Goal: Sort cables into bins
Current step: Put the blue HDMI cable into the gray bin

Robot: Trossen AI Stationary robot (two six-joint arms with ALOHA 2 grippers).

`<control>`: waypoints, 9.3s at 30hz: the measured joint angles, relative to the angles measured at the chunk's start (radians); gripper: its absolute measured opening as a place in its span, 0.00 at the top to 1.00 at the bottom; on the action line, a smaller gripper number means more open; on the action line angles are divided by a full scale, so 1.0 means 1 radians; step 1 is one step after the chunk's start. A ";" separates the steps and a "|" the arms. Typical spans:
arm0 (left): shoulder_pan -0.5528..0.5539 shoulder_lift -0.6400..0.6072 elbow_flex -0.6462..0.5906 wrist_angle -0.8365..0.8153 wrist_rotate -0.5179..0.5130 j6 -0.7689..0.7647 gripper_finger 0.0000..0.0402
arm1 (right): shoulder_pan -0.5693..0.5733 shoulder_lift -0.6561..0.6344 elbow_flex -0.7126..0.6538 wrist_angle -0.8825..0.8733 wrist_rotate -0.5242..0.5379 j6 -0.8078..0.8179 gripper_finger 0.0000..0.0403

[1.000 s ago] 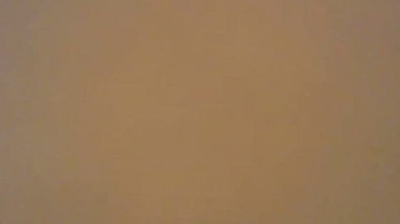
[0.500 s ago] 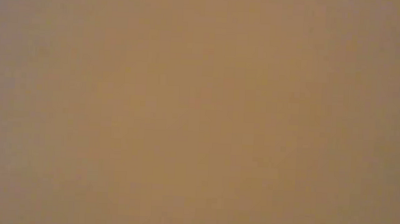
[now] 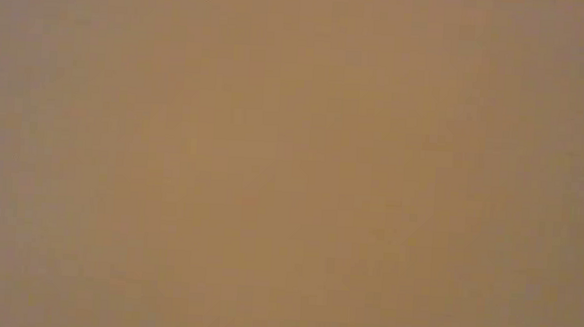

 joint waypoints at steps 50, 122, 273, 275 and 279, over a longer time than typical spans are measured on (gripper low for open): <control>-0.884 0.228 0.513 0.189 -0.508 -1.127 0.98 | 0.179 -0.103 0.000 -0.200 -0.158 -0.016 0.71; -0.910 0.342 0.606 0.989 -0.371 -0.897 0.98 | 0.414 0.085 -0.220 0.585 -0.473 -0.262 0.45; -1.003 -0.066 0.606 -0.499 -1.094 -1.646 0.94 | 0.510 0.903 0.570 -0.023 -0.060 -1.159 0.94; -1.007 -0.066 0.606 -0.499 -1.095 -1.646 0.94 | 0.512 0.916 0.570 -0.019 -0.063 -1.159 0.94; -1.018 -0.066 0.606 -0.499 -1.095 -1.647 0.94 | 0.515 0.939 0.570 -0.028 -0.090 -1.123 0.94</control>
